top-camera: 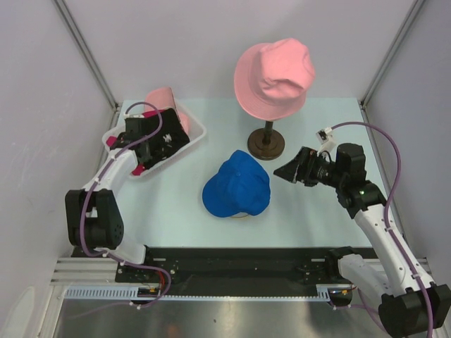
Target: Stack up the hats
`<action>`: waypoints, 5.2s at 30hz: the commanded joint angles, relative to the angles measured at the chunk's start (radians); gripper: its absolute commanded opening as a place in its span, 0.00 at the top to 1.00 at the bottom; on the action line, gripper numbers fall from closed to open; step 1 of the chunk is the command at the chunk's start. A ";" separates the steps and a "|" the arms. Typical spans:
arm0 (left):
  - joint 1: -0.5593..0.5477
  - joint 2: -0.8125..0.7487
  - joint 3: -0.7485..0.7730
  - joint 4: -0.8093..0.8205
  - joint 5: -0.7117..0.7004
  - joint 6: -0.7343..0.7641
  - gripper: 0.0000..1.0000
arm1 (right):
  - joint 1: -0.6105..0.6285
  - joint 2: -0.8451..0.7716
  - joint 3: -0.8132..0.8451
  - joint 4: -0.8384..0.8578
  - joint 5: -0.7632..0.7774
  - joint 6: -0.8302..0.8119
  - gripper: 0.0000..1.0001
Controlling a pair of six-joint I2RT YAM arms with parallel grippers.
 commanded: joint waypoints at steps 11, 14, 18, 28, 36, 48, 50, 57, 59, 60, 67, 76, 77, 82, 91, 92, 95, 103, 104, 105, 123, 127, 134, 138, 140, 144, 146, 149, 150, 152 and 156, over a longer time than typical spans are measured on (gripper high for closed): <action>0.007 -0.254 0.223 -0.129 -0.013 -0.066 1.00 | -0.006 0.032 0.035 0.075 -0.030 0.007 0.16; 0.007 -0.297 0.301 -0.193 -0.015 -0.082 1.00 | -0.006 0.035 0.034 0.081 -0.035 0.005 0.16; 0.007 -0.328 0.419 -0.253 0.011 -0.086 1.00 | -0.006 0.035 0.033 0.085 -0.036 0.005 0.16; 0.007 -0.433 0.552 -0.224 0.420 -0.045 1.00 | -0.006 -0.006 0.067 0.096 -0.013 0.017 0.16; -0.027 -0.426 0.622 -0.102 0.894 -0.163 1.00 | 0.030 -0.005 0.229 0.070 0.016 -0.029 0.16; -0.194 -0.283 0.695 0.165 1.465 -0.471 1.00 | 0.211 0.080 0.416 0.375 0.017 -0.022 0.17; -0.208 -0.277 0.665 0.210 1.513 -0.516 1.00 | 0.225 0.107 0.493 0.325 0.005 -0.073 0.17; -0.285 -0.263 0.628 0.377 1.648 -0.677 1.00 | 0.228 0.260 0.872 0.156 -0.108 -0.242 0.16; -0.292 -0.263 0.619 0.400 1.665 -0.701 1.00 | 0.234 0.303 0.953 0.138 -0.159 -0.254 0.16; -0.299 -0.265 0.614 0.411 1.669 -0.709 1.00 | 0.236 0.339 0.970 0.127 -0.171 -0.256 0.16; -0.322 -0.288 0.566 0.415 1.700 -0.723 1.00 | 0.348 0.425 1.010 0.084 -0.173 -0.300 0.16; -0.351 -0.308 0.519 0.408 1.728 -0.720 1.00 | 0.480 0.517 1.087 -0.016 -0.184 -0.356 0.17; -0.351 -0.308 0.517 0.408 1.729 -0.718 1.00 | 0.485 0.514 1.084 -0.010 -0.185 -0.352 0.17; -0.351 -0.315 0.510 0.408 1.740 -0.714 1.00 | 0.478 0.475 1.061 0.018 -0.144 -0.336 0.16; -0.354 -0.306 0.517 0.414 1.740 -0.717 1.00 | 0.469 0.506 1.104 0.050 -0.259 -0.254 0.16; -0.354 -0.305 0.517 0.415 1.742 -0.717 1.00 | 0.478 0.508 1.107 0.030 -0.257 -0.269 0.16; -0.354 -0.305 0.517 0.414 1.740 -0.714 1.00 | 0.507 0.529 1.120 -0.022 -0.257 -0.288 0.16; -0.354 -0.295 0.526 0.391 1.722 -0.685 1.00 | 0.541 0.526 1.139 -0.171 -0.231 -0.343 0.29; -0.354 -0.292 0.525 0.385 1.719 -0.682 1.00 | 0.543 0.525 1.139 -0.177 -0.227 -0.342 0.42; -0.354 -0.292 0.526 0.374 1.705 -0.663 1.00 | 0.546 0.520 1.137 -0.175 -0.218 -0.342 0.69; -0.027 -0.613 0.295 0.012 0.858 -0.341 0.00 | 0.744 0.511 1.090 0.137 0.233 -0.213 1.00; -0.009 -0.673 0.188 -0.013 0.784 -0.335 0.00 | 0.755 0.521 1.091 0.134 0.326 -0.201 1.00; -0.009 -0.755 -0.047 0.182 1.044 -0.463 0.00 | 0.759 0.544 1.071 0.231 0.382 -0.156 1.00; -0.009 -0.812 -0.137 0.130 1.021 -0.448 0.00 | 0.765 0.537 1.030 0.278 0.447 -0.127 1.00; -0.010 -0.828 -0.153 0.083 0.946 -0.429 0.00 | 0.771 0.534 1.009 0.303 0.483 -0.118 1.00; -0.007 -0.800 -0.072 -0.239 0.570 -0.393 0.00 | 0.807 0.529 1.006 0.248 0.568 -0.122 1.00; -0.006 -0.780 -0.044 -0.292 0.444 -0.372 0.00 | 0.817 0.518 0.972 0.228 0.609 -0.101 1.00; -0.006 -0.786 -0.032 -0.278 0.445 -0.356 0.00 | 0.827 0.471 0.860 0.219 0.675 -0.032 1.00; -0.006 -0.783 -0.030 -0.273 0.448 -0.359 0.00 | 0.828 0.457 0.832 0.226 0.689 -0.009 1.00; -0.006 -0.777 -0.036 -0.264 0.453 -0.375 0.00 | 0.834 0.414 0.774 0.237 0.726 0.029 1.00; -0.006 -0.773 -0.072 -0.220 0.499 -0.393 0.00 | 0.876 0.359 0.642 0.292 0.807 0.069 1.00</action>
